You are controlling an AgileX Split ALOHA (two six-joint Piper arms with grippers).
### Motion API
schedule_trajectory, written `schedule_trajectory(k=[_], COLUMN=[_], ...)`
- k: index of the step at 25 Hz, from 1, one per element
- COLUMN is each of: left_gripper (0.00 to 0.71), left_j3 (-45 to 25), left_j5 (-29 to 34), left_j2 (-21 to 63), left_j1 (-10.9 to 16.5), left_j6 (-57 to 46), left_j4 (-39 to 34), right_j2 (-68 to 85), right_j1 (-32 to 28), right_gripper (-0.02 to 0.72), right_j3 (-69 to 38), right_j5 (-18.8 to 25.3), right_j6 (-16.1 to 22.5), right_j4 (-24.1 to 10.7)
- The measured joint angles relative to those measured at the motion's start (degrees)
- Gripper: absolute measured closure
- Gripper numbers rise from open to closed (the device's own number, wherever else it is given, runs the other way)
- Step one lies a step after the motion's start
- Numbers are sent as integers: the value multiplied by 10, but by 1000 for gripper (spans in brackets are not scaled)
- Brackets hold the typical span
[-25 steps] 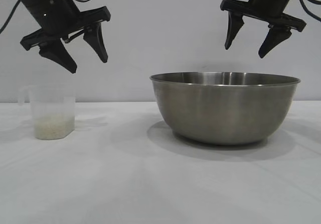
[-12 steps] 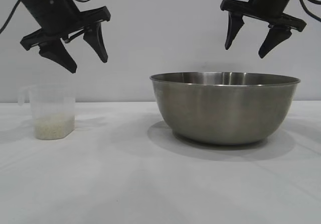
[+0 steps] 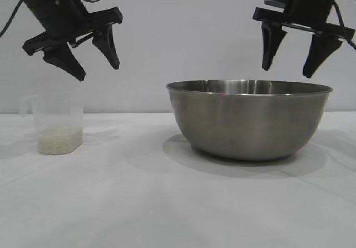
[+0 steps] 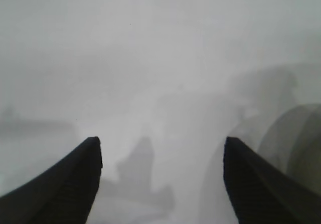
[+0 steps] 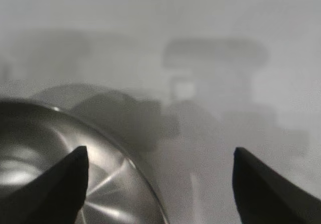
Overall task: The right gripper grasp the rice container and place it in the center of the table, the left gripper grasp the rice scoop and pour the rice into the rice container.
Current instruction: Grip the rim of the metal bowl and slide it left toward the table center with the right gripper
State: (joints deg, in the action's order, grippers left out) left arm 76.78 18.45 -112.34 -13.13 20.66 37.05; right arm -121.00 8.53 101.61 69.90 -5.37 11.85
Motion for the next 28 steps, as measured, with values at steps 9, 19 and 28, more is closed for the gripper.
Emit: schedule_trajectory(k=[9,19,28], left_gripper=[257,257,257], left_j3=[0,0,0], left_j5=[-1,-1,-6], left_j2=[0,0,0], left_j1=[0,0,0], left_j6=[0,1,1], left_j4=[0,0,0], right_j2=[-13,-66,-66], right_j1=[3,6,37], right_gripper=[171,601,703], right_j3=[-27,-27,-27], right_j5=[3,0,-2], right_j6=[0,0,-3], right_j4=[4,30,30])
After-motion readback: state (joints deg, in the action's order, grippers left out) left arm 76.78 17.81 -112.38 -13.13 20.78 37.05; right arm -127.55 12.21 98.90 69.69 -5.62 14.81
